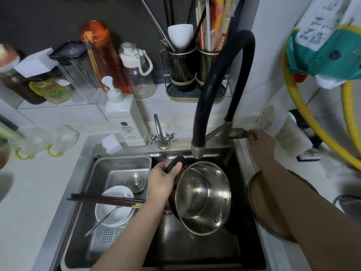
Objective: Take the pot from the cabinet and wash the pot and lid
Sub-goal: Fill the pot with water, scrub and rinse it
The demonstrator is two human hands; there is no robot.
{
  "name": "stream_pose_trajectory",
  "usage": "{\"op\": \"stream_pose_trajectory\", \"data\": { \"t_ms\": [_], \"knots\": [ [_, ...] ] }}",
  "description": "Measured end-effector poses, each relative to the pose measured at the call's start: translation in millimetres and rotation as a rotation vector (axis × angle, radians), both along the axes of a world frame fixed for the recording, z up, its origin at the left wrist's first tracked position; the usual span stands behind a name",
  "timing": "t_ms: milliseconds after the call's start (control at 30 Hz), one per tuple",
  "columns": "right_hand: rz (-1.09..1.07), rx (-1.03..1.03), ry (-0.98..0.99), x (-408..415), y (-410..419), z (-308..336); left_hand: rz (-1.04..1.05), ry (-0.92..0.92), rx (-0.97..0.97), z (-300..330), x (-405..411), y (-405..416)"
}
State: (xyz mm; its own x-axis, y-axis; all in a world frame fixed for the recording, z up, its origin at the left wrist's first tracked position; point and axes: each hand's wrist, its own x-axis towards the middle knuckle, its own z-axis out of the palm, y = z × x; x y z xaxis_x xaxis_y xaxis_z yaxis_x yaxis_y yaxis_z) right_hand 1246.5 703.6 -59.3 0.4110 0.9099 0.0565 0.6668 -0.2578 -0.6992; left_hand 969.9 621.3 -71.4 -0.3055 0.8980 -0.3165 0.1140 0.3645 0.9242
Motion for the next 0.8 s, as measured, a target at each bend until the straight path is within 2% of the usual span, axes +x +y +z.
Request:
{"op": "stream_pose_trajectory", "data": {
  "t_ms": [400, 533, 800],
  "knots": [
    [0.021, 0.020, -0.020, 0.6, -5.1, 3.9, 0.086, -0.053, -0.019, 15.3, -17.2, -2.5],
    [-0.003, 0.025, 0.065, -6.9, -12.7, 3.8, 0.105, -0.124, -0.034, 19.9, -18.8, -3.6],
    [-0.019, -0.089, 0.302, -25.5, -40.8, 9.8, 0.190, -0.249, -0.025, 33.0, -26.4, -8.7]
  ]
}}
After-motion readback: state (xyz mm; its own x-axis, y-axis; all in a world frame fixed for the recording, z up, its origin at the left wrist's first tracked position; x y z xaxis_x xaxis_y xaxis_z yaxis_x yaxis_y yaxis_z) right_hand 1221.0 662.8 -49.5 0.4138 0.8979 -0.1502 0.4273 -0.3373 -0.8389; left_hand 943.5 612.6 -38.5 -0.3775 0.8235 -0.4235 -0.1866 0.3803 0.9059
